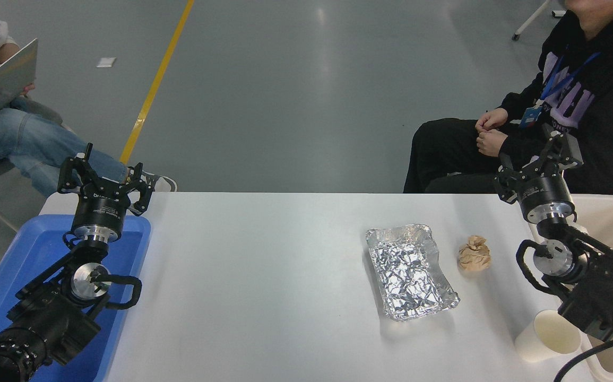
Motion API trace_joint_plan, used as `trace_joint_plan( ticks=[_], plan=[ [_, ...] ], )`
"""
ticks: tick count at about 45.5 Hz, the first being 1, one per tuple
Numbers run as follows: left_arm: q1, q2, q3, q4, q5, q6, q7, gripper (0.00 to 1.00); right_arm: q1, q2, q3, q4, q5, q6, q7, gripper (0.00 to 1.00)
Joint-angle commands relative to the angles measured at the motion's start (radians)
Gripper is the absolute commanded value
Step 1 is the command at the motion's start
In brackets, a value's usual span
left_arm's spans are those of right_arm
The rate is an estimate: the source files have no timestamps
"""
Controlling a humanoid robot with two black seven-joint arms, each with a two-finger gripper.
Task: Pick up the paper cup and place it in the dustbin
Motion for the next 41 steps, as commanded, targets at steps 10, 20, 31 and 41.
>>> trace_joint_plan(
  ticks=[10,20,31,41],
  plan=[
    [0.000,0.000,0.000,-0.001,0.000,0.000,0.000,0.99,0.013,-0.091,-0.229,0.136,0.014,0.003,-0.002,1.00],
    [0.000,0.000,0.000,-0.001,0.000,0.000,0.000,0.99,0.171,-0.234,-0.565,0.253,0.016,0.011,-0.002,1.00],
    [0.000,0.000,0.000,-0.001,0.000,0.000,0.000,0.99,0.405,-0.366,-0.989,0.330,0.017,0.021,0.000,1.00],
    [0.000,0.000,0.000,-0.001,0.000,0.000,0.000,0.99,0.671,-0.395,-1.345,0.471,0.017,0.158,-0.002,1.00]
  ],
)
